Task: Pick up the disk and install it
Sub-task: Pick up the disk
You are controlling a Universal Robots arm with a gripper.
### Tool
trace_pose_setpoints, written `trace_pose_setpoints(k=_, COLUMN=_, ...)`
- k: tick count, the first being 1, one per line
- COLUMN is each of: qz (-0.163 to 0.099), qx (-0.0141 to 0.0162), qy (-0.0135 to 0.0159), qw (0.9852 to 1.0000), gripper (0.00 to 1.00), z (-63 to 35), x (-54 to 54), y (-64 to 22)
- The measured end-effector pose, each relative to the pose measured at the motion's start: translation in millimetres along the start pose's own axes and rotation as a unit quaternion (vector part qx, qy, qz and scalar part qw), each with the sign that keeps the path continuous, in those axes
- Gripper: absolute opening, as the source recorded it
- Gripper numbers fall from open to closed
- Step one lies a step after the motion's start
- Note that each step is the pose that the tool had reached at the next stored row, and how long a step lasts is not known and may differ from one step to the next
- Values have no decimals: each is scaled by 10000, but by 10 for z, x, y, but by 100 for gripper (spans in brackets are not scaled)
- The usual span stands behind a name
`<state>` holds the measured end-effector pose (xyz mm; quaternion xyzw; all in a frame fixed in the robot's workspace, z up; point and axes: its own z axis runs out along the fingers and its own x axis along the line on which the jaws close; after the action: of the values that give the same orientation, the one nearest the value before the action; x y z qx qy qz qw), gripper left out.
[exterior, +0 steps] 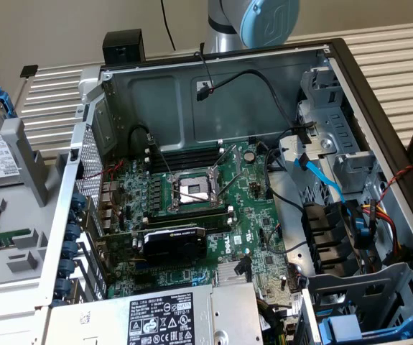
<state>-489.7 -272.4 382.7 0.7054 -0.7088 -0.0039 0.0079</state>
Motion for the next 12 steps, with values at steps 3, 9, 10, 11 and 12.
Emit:
trace_pose_setpoints(k=3, qz=0, qx=3, qy=14, qw=10000, gripper=71, z=26, x=-57, y=46)
trace_pose_setpoints(k=9, qz=-2, qx=5, qy=31, qw=10000, gripper=71, z=126, x=-122, y=230)
trace_pose_setpoints(k=10, qz=-2, qx=5, qy=31, qw=10000, gripper=71, z=142, x=-121, y=237)
trace_pose_setpoints(k=11, qz=-6, qx=4, qy=31, qw=10000, gripper=71, z=158, x=-121, y=237)
trace_pose_setpoints(k=12, qz=-16, qx=7, qy=31, qw=10000, gripper=71, z=194, x=-121, y=237)
